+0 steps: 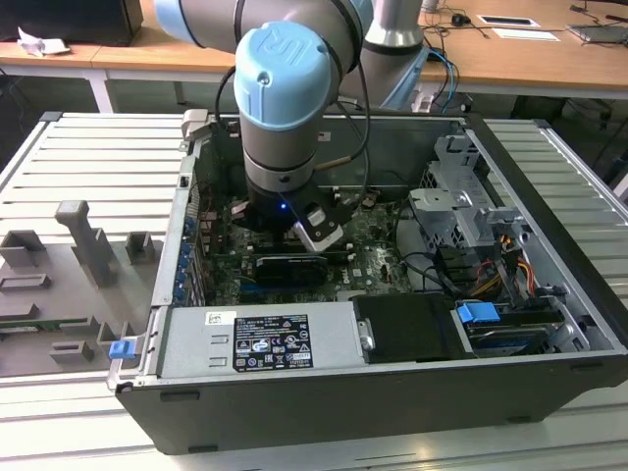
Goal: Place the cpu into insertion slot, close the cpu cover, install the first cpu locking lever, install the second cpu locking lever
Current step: 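Install the second cpu locking lever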
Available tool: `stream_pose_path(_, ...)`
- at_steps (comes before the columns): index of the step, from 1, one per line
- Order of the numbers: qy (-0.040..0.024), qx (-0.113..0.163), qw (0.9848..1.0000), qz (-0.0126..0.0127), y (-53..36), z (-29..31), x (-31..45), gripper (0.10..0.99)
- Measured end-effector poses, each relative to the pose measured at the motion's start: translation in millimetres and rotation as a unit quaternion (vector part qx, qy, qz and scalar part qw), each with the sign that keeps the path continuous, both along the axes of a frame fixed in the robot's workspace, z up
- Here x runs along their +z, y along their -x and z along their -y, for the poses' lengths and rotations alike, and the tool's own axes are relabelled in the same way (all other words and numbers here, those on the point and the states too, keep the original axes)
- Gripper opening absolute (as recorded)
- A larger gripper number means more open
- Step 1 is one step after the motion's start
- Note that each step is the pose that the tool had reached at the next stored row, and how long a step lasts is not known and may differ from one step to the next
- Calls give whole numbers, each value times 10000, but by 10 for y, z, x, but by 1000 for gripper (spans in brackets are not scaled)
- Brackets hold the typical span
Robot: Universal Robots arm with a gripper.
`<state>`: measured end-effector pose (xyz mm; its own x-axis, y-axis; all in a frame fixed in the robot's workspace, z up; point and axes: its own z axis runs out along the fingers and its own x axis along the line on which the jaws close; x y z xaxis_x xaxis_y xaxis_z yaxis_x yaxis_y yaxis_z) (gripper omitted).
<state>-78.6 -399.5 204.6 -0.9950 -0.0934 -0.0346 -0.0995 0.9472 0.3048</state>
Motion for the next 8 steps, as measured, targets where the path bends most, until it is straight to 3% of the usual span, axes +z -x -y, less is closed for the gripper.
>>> stream_pose_path(3, -1, 0, 10000, 0, 0, 0, 76, 106)
stream_pose_path(8, -3, 0, 10000, 0, 0, 0, 121, 106)
